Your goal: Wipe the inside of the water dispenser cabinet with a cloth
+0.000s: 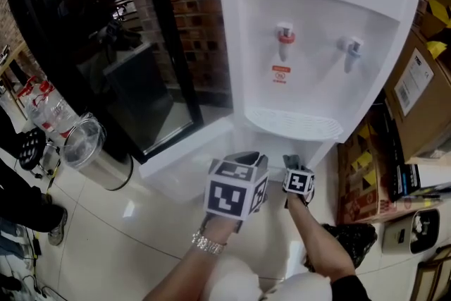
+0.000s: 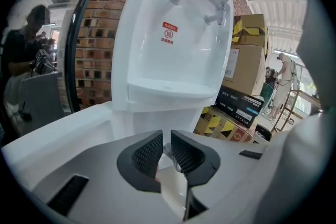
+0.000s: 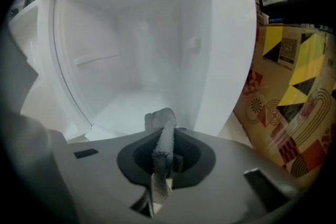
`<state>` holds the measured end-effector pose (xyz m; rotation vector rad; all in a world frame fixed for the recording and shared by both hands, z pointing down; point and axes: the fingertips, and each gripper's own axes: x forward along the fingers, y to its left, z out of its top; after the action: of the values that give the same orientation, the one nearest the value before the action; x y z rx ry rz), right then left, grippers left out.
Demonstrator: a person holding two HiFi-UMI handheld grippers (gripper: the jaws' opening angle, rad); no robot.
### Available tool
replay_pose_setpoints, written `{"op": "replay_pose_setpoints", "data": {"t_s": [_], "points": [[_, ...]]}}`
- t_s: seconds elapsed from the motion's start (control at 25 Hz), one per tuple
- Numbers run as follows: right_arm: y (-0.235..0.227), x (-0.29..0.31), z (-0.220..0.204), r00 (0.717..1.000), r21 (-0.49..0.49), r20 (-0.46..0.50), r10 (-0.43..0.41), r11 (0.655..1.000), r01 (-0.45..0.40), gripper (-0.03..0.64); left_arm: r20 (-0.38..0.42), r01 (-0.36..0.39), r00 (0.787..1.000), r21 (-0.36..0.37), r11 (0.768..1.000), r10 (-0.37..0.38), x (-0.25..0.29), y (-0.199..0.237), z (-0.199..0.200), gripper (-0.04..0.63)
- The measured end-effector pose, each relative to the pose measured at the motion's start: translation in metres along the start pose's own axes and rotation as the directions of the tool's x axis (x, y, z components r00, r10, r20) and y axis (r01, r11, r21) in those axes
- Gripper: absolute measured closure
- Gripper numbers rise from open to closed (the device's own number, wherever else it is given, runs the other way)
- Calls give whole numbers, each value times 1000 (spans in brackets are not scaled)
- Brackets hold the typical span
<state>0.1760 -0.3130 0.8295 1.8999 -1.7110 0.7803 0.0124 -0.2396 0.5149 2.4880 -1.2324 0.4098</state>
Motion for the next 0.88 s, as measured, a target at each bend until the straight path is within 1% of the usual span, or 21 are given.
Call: {"op": "replay_pose_setpoints", "data": {"t_s": [0.08,0.16,0.2,0.28,0.36,0.4,0.44,0.48,0.52,0.56,0.64,0.68,0.8,0.88], "points": [[3,-7,10,1000,3,29,-6,1000,6,598,0,2,1000,3,1000,-2,0,-1,1,543],[18,-14,23,997,-2,70,17,1000,-17,598,0,0,1000,5,1000,0,-1,0,1,543],[30,-17,30,994,-8,95,50,999,-49,598,-1,-4,1000,5,1000,4,-2,1,0,543],[62,-19,40,978,-45,142,155,988,-150,597,0,-11,1000,5,1000,11,-4,4,0,543],[99,-15,42,950,-124,151,274,958,-257,598,5,-11,1000,4,1000,11,-5,5,1,543],[117,-15,42,935,-169,147,322,940,-297,597,5,-10,1000,6,1000,10,-5,4,1,543],[131,-13,43,924,-208,137,356,923,-325,598,3,-9,1000,7,1000,9,-5,5,1,543],[140,-10,41,920,-233,119,374,911,-340,598,2,-10,1000,8,1000,10,-5,5,1,543],[142,-4,38,923,-237,98,373,909,-342,597,1,-11,1000,7,1000,11,-6,7,0,543],[137,4,34,931,-217,77,357,917,-334,598,0,-14,1000,6,1000,14,-7,8,0,543],[119,19,26,949,-143,43,313,942,-305,598,-2,-20,1000,3,1000,20,-7,12,-1,543],[108,23,26,957,-116,41,286,953,-280,598,-2,-23,1000,2,1000,23,-8,13,-1,543],[62,27,28,989,-91,42,144,986,-140,598,-3,-24,1000,-1,1000,24,-7,14,-1,543],[33,26,23,997,-50,32,67,997,-66,598,-3,-13,1000,-1,1000,13,-4,10,0,543]]}}
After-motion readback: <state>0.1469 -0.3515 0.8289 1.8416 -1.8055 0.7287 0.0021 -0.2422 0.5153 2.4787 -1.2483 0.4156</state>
